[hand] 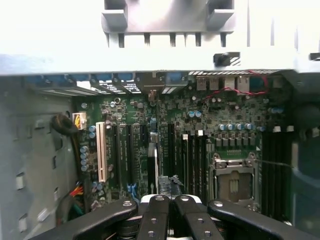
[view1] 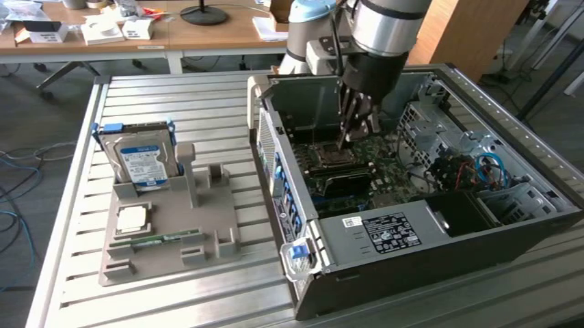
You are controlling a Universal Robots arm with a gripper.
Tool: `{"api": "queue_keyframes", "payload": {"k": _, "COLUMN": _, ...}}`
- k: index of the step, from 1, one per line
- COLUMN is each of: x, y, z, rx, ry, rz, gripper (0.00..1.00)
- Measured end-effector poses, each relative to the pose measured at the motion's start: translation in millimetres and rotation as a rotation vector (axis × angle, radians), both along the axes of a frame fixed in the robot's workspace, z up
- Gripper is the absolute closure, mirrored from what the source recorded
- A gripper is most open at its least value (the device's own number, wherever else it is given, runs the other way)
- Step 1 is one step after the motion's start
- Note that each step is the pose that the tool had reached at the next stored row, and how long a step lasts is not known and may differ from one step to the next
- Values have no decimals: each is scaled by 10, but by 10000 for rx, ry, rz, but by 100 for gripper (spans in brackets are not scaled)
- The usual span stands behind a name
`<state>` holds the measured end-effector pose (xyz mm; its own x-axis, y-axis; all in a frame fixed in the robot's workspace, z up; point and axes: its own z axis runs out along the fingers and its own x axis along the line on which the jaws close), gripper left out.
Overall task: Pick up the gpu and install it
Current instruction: 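Press down on the gpu until it lock into place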
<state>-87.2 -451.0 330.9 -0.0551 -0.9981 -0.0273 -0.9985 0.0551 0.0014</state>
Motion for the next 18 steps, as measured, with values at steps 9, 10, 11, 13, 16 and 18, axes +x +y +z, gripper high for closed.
{"api": "queue_keyframes", "payload": {"k": 9, "x": 0, "y": 0, "z": 180, "rx": 1, "ry": -1, "rz": 0, "gripper": 89}}
{"api": "queue_keyframes", "payload": {"k": 10, "x": 0, "y": 0, "z": 180, "rx": 1, "ry": -1, "rz": 0, "gripper": 89}}
{"api": "queue_keyframes", "payload": {"k": 11, "x": 3, "y": 0, "z": 181, "rx": 0, "ry": 0, "rz": 3, "gripper": 89}}
{"api": "queue_keyframes", "payload": {"k": 13, "x": 33, "y": 0, "z": 182, "rx": -2, "ry": 1, "rz": 1, "gripper": 89}}
{"api": "queue_keyframes", "payload": {"k": 16, "x": 107, "y": 0, "z": 181, "rx": -1, "ry": 0, "rz": 1, "gripper": 89}}
{"api": "queue_keyframes", "payload": {"k": 18, "x": 161, "y": 0, "z": 181, "rx": -1, "ry": 1, "rz": 1, "gripper": 89}}
